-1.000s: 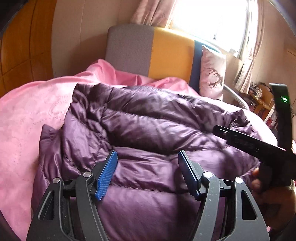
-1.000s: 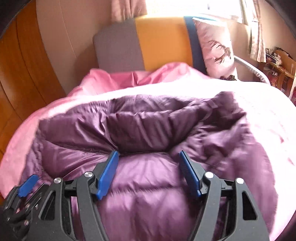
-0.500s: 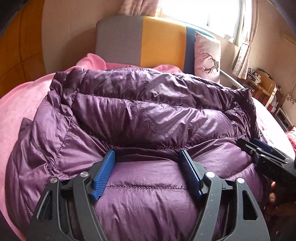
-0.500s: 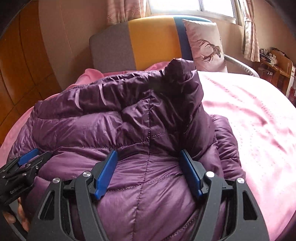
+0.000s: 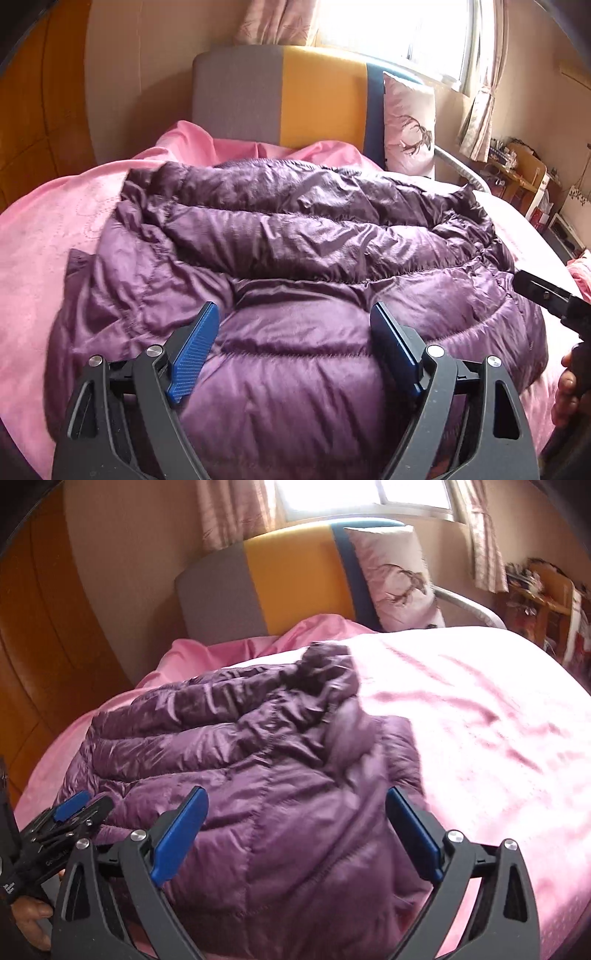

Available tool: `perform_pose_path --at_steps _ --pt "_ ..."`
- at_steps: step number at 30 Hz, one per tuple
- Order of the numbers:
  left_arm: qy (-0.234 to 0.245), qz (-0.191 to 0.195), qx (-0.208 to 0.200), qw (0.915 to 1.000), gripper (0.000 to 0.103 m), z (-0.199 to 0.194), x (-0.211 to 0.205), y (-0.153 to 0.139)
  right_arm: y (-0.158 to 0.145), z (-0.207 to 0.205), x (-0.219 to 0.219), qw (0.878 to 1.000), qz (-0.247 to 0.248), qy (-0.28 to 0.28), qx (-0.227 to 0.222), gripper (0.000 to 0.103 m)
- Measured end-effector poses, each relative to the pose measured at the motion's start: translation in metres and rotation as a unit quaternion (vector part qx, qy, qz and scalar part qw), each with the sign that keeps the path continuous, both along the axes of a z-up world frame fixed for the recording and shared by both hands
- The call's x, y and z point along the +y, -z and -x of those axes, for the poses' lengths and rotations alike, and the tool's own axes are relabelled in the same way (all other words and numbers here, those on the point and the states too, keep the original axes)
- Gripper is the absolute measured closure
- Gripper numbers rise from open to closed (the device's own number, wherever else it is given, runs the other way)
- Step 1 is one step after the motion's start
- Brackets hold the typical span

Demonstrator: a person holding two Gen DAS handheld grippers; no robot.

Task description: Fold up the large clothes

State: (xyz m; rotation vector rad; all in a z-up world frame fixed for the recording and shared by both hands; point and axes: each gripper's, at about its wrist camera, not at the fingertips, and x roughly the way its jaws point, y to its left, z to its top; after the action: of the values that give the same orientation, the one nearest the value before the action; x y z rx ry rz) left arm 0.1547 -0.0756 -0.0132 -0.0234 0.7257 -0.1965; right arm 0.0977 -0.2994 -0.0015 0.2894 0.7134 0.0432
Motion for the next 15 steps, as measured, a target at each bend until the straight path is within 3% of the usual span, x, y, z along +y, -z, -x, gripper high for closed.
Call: perform_pose_path --at_steps 9,15 --pt "-0.027 -0.007 -0.032 0.9991 0.016 0.039 0.034 -0.015 0.041 0.028 -0.046 0.985 -0.153 0.055 0.052 0.003" --pt "-0.069 -0.008 -0.046 0.9965 0.01 0.063 0.081 -0.017 0.043 0.027 -0.045 0.985 -0.16 0.047 0.052 0.002"
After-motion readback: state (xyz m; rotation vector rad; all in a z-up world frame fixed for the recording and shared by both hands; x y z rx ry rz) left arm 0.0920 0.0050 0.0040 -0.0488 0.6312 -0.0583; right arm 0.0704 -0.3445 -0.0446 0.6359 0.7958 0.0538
